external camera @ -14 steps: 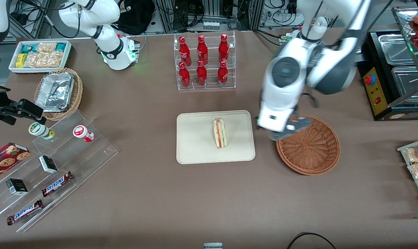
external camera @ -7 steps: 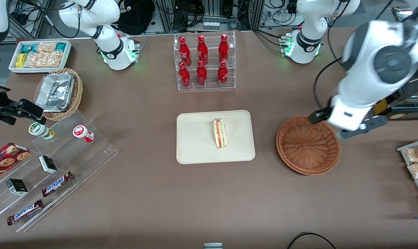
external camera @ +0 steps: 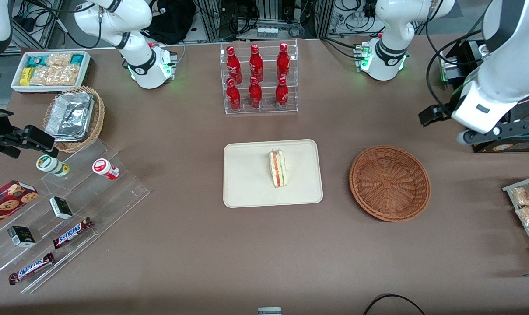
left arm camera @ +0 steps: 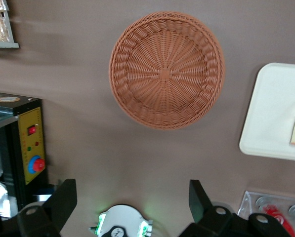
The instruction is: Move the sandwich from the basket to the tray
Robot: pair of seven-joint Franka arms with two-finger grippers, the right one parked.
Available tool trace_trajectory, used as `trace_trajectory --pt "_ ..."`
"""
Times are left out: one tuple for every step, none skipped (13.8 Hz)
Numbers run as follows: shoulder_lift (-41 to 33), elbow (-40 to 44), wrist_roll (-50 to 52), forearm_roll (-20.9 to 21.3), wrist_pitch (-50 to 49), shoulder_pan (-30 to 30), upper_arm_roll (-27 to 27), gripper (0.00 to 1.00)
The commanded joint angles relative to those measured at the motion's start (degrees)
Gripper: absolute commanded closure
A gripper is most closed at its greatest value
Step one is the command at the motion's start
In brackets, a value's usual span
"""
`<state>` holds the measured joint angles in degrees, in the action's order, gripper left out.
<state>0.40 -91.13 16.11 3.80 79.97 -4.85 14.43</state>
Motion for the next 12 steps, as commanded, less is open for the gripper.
trace_trajectory --pt "-3.29 -1.68 -4.24 -0.81 -2.61 -0.96 -1.49 0.00" --pt "-4.35 -2.03 -5.55 -0.81 -3.15 -0.78 -2.47 0.00" --pt "-4.53 -2.12 -7.13 -0.81 -3.24 -0.69 -3.35 0.00" --pt "-5.40 -2.56 -7.40 -0.81 -3.16 -0.69 -3.61 0.00" --pt "-5.59 -3.17 -7.41 -0.81 -2.55 -0.69 -3.70 0.00" --pt "-5.41 -2.83 -7.32 -0.90 -2.45 -0.51 -4.49 0.00" --pt "-4.89 -2.13 -7.32 -0.81 -1.84 1.49 -6.24 0.00" --pt "-3.58 -0.91 -6.71 -0.73 -1.31 3.42 -7.65 0.00" --pt "-2.70 0.76 -7.05 -0.99 -1.66 3.36 -7.83 0.00" --pt "-2.25 0.95 -7.14 -1.42 -1.57 3.10 -7.75 0.00" --pt "-1.99 1.12 -7.23 -2.04 -1.49 3.01 -7.75 0.00" --pt "-1.90 1.39 -7.06 -1.96 -1.49 3.00 -7.75 0.00"
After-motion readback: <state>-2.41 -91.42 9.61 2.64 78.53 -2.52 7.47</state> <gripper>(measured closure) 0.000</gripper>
